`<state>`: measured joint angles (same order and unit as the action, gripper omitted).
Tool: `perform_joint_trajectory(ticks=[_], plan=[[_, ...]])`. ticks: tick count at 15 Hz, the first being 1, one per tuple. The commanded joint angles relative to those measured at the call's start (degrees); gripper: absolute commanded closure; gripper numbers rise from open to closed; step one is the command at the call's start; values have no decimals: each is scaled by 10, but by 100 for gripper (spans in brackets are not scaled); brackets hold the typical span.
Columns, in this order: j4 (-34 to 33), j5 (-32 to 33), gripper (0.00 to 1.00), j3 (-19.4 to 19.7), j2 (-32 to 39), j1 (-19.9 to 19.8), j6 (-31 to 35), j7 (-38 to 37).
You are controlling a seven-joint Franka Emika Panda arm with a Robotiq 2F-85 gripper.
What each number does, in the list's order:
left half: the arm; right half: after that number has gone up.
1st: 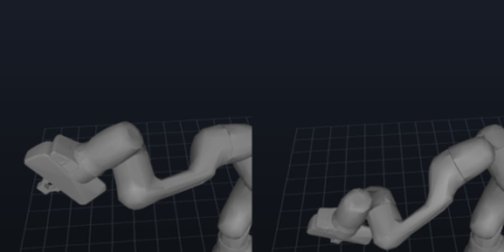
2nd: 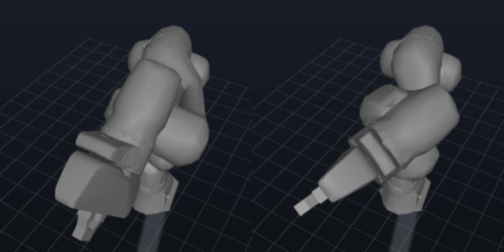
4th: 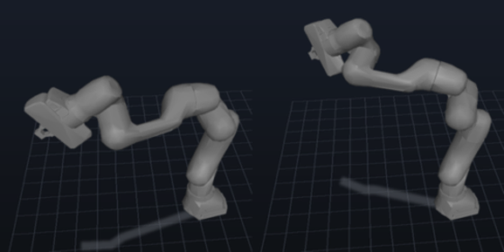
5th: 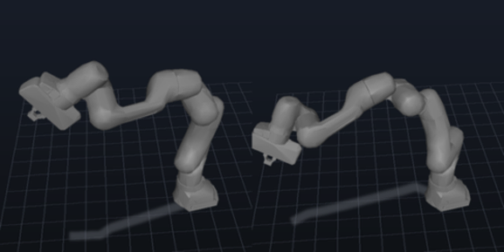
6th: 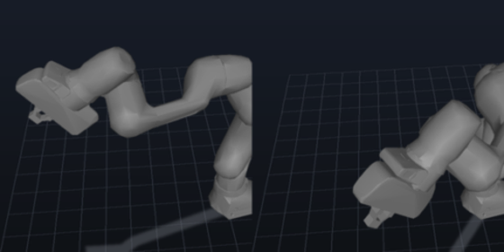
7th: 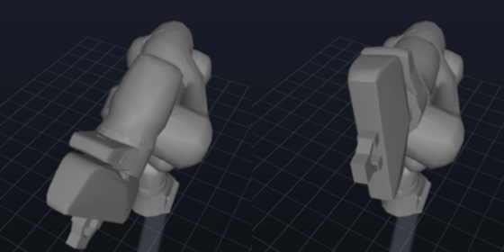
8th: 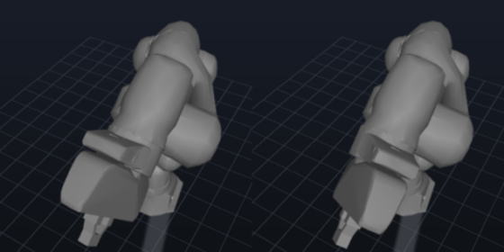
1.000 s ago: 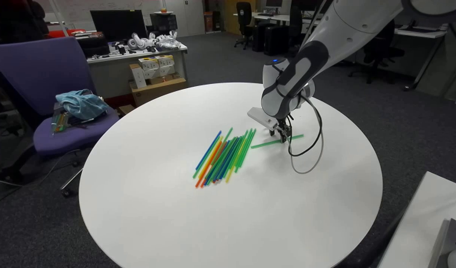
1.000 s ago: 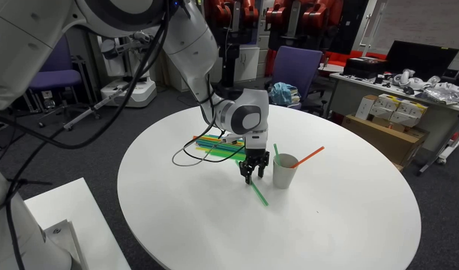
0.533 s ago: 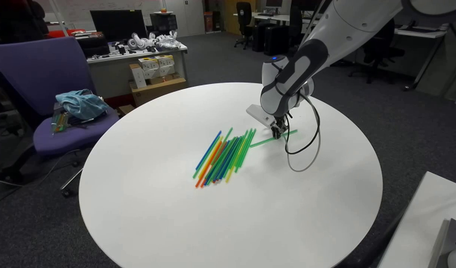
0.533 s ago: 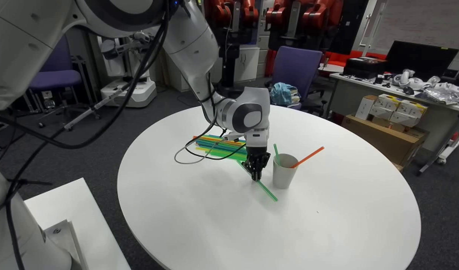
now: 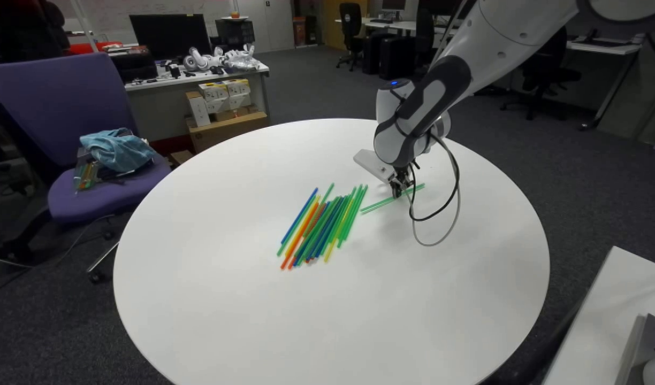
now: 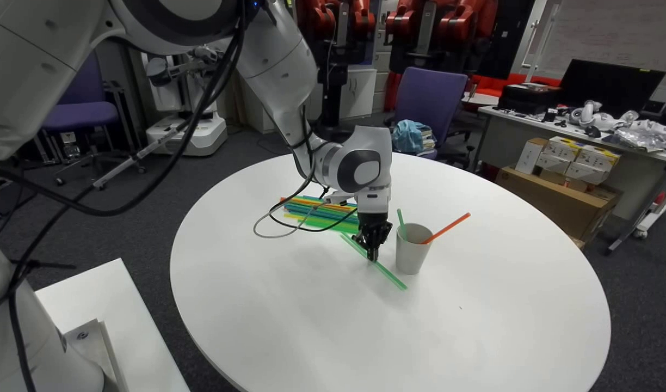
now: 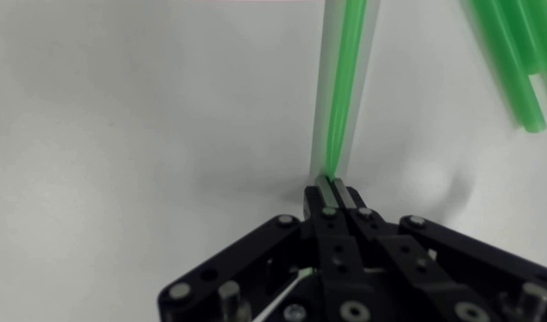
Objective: Put one green straw in the mug.
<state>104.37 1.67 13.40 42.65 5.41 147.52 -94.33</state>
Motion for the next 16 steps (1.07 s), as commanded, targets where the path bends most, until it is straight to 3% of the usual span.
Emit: perform_joint_trajectory(ticks=[1, 16], plan=[[19, 7, 100, 12, -21, 13, 20, -4], [101, 55, 100, 51, -119, 51, 83, 0]])
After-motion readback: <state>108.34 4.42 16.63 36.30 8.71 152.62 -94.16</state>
